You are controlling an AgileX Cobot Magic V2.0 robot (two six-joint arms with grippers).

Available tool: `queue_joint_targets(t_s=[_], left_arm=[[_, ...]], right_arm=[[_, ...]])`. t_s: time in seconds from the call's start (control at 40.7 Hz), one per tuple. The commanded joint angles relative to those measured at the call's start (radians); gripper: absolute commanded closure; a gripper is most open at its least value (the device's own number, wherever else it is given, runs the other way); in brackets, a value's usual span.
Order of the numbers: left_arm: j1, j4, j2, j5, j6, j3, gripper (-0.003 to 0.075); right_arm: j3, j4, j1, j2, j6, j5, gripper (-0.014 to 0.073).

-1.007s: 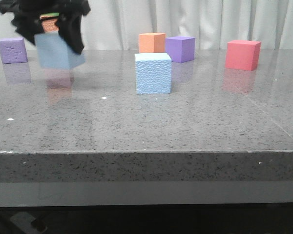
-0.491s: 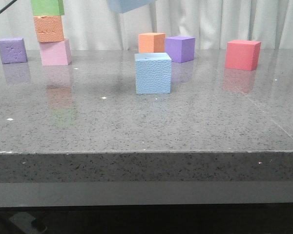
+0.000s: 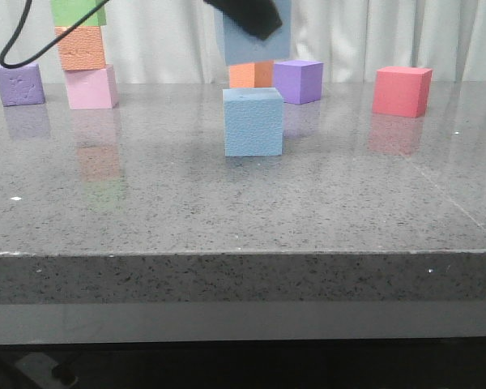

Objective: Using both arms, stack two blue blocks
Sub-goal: 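Lower the held cube onto the centered blue cube and release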

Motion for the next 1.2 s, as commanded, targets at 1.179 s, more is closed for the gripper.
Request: queue_joint_targets(t_s=[1.179], left_arm=[[-0.005, -0.017, -0.015, -0.091, 0.126, -0.035, 0.0162]], right_arm=[[-0.025, 0.007, 0.0, -0.007, -0.01, -0.049, 0.001]])
